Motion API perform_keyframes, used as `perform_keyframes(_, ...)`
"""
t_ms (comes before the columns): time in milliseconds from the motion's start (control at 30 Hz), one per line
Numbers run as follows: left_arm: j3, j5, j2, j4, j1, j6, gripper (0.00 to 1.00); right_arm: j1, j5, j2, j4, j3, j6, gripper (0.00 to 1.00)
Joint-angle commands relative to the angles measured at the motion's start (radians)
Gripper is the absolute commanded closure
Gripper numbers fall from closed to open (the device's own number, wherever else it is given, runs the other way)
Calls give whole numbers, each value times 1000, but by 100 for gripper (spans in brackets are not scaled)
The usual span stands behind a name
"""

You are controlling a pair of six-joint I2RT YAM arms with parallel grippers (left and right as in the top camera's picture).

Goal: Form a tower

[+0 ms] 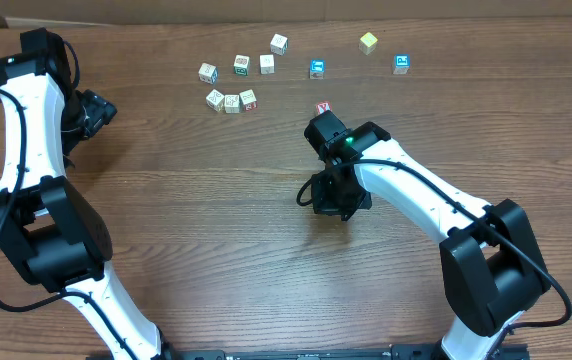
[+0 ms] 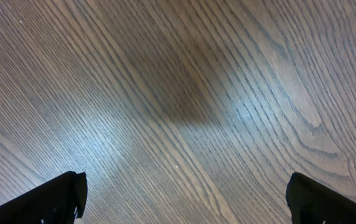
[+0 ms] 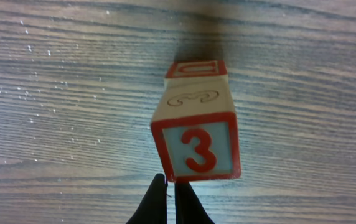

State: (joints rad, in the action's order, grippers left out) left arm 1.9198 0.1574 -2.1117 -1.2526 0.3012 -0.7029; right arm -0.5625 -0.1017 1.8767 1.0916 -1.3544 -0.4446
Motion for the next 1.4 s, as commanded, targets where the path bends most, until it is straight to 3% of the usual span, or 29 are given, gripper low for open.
perform_keyframes(0,13,2,-3,1,-5,8,0,2,-6,-2,-11,2,-5,96)
perform_keyframes(1200,13,2,-3,1,-5,8,0,2,-6,-2,-24,2,-5,93)
perform_keyframes(1367,13,2,-3,1,-5,8,0,2,-84,-2,-7,-3,13,93)
